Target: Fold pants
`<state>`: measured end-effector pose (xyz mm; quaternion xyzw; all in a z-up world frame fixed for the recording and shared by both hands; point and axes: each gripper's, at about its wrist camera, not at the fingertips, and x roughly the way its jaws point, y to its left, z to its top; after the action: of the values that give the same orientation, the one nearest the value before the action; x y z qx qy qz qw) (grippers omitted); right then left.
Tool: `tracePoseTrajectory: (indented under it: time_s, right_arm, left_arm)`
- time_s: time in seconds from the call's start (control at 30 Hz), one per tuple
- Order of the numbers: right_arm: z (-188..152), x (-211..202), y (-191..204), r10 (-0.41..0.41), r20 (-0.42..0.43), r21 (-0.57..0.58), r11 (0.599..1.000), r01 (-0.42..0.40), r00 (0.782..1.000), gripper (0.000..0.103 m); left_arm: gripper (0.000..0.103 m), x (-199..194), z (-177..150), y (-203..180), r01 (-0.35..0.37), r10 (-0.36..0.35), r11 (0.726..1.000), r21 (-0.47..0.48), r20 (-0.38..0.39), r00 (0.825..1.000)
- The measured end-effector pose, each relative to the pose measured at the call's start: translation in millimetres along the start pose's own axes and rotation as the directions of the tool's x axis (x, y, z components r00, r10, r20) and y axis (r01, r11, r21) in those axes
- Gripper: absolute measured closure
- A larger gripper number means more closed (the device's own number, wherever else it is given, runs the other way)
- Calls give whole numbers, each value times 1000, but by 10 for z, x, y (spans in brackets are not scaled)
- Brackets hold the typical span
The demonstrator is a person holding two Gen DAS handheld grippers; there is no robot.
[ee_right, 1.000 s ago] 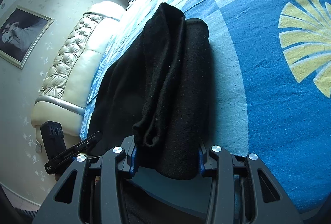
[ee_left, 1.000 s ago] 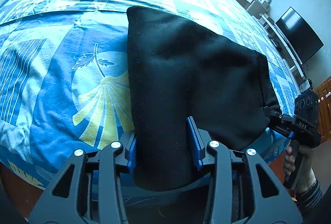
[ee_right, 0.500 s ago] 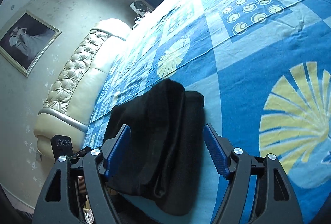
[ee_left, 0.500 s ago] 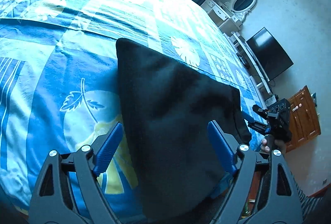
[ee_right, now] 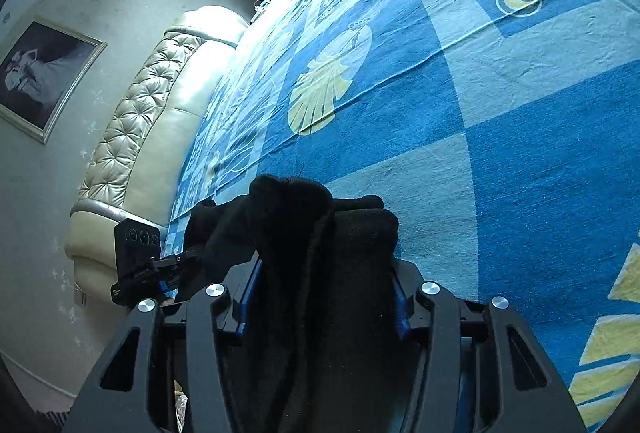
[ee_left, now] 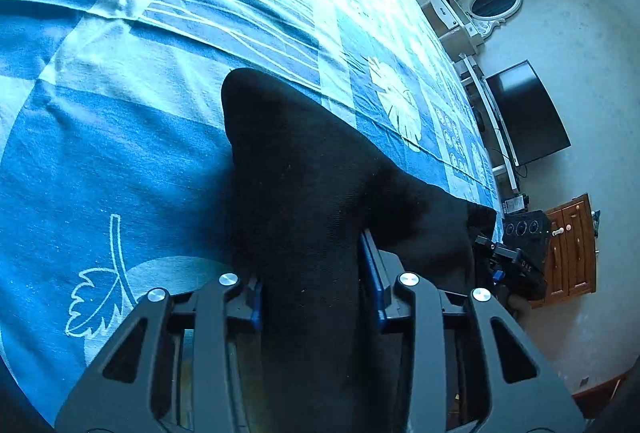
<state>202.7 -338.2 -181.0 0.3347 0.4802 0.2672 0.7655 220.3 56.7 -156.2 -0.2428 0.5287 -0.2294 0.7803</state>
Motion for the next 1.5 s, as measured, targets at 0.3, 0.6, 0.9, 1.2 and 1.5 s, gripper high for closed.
tracePoseTrajectory:
  time_s: [0.3, 0.6, 0.9, 1.2, 1.5]
  right_arm:
    - [271, 4, 275, 26, 79, -66, 998, -21, 997, 70]
    - [713, 532, 331, 37, 83, -37, 999, -34, 996, 71]
    - [646, 672, -18, 59, 78, 66, 996, -64, 995, 70]
    - [629, 699, -17, 73, 85, 65, 995, -78, 994, 70]
    - [632, 689, -15, 73, 84, 67, 995, -79, 994, 69]
  left_arm:
    - [80, -144, 274, -248, -175, 166, 978, 117, 81, 983]
    - [79, -89, 854, -36, -315, 299, 938, 143, 120, 947]
    - [74, -24, 750, 21, -336, 306, 925, 180, 174, 936]
    - [72, -28, 747, 73, -313, 284, 936, 163, 178, 942]
    - [71, -27, 751, 78, -313, 284, 936, 164, 176, 943]
